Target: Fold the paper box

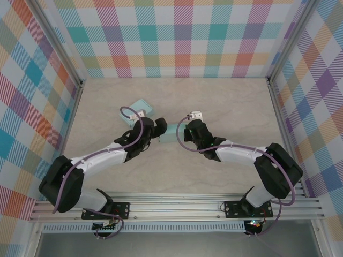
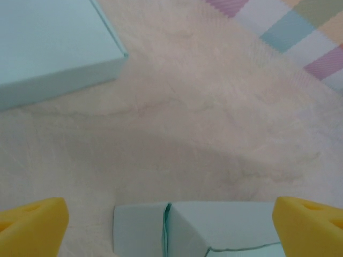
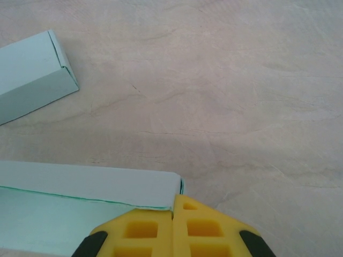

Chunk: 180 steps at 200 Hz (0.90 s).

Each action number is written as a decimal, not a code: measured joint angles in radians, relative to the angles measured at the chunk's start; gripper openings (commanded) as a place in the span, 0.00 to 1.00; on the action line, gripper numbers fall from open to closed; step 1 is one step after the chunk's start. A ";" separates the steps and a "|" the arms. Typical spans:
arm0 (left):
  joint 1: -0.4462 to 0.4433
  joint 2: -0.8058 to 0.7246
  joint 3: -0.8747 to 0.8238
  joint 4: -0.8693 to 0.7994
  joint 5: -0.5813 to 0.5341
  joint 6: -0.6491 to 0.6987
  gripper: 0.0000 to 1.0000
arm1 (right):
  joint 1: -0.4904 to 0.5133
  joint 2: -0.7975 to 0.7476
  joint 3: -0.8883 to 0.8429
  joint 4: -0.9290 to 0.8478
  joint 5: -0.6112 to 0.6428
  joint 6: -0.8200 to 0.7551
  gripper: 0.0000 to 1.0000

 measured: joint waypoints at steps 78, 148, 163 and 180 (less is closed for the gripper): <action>0.000 0.048 -0.066 0.169 0.056 -0.056 0.61 | 0.006 0.009 0.013 -0.017 0.005 -0.003 0.00; -0.016 0.094 -0.146 0.385 0.040 -0.085 0.45 | 0.007 0.010 0.013 -0.034 -0.009 -0.003 0.07; -0.021 0.117 -0.152 0.426 0.016 -0.089 0.43 | 0.007 0.002 0.013 -0.051 -0.018 -0.002 0.15; -0.025 0.137 -0.153 0.459 -0.006 -0.093 0.39 | 0.007 -0.023 0.012 -0.097 -0.040 0.011 0.24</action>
